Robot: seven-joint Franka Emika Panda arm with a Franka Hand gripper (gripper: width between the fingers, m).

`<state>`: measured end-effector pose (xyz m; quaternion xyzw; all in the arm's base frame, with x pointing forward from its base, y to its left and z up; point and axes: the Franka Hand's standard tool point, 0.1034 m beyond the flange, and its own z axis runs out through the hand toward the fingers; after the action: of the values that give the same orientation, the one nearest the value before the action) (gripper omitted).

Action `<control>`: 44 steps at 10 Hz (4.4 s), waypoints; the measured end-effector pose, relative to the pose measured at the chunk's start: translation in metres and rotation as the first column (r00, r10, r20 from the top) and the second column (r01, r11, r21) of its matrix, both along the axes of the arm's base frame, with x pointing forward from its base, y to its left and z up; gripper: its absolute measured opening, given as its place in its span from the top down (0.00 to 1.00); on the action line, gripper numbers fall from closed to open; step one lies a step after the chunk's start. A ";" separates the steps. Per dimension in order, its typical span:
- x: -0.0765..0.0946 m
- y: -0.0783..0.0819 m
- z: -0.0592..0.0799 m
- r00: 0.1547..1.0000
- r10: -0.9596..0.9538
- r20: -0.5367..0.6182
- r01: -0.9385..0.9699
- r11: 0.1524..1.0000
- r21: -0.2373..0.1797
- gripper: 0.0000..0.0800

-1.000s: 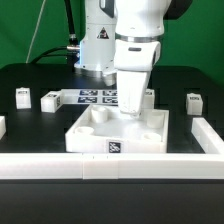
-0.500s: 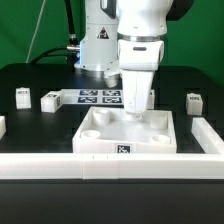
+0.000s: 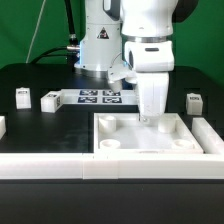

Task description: Assemble one leg

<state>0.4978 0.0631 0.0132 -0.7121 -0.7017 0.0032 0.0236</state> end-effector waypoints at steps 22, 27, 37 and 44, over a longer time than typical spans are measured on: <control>-0.021 0.056 0.033 0.957 -0.289 0.016 0.289 0.957 -0.004 0.19; -0.030 0.055 0.031 0.733 -0.681 -0.007 0.681 0.733 -0.009 0.19; -0.068 0.114 0.027 -0.135 -0.990 -0.042 0.986 -0.130 -0.108 0.19; -0.086 0.115 0.029 -0.085 -0.996 -0.002 0.860 -0.073 -0.505 0.19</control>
Offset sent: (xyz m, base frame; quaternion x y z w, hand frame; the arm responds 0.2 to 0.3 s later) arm 0.0092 0.0312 0.0002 -0.0086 -0.0040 -0.0128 0.9999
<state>0.4117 0.1781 0.0422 -0.9672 0.0532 0.2469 0.0279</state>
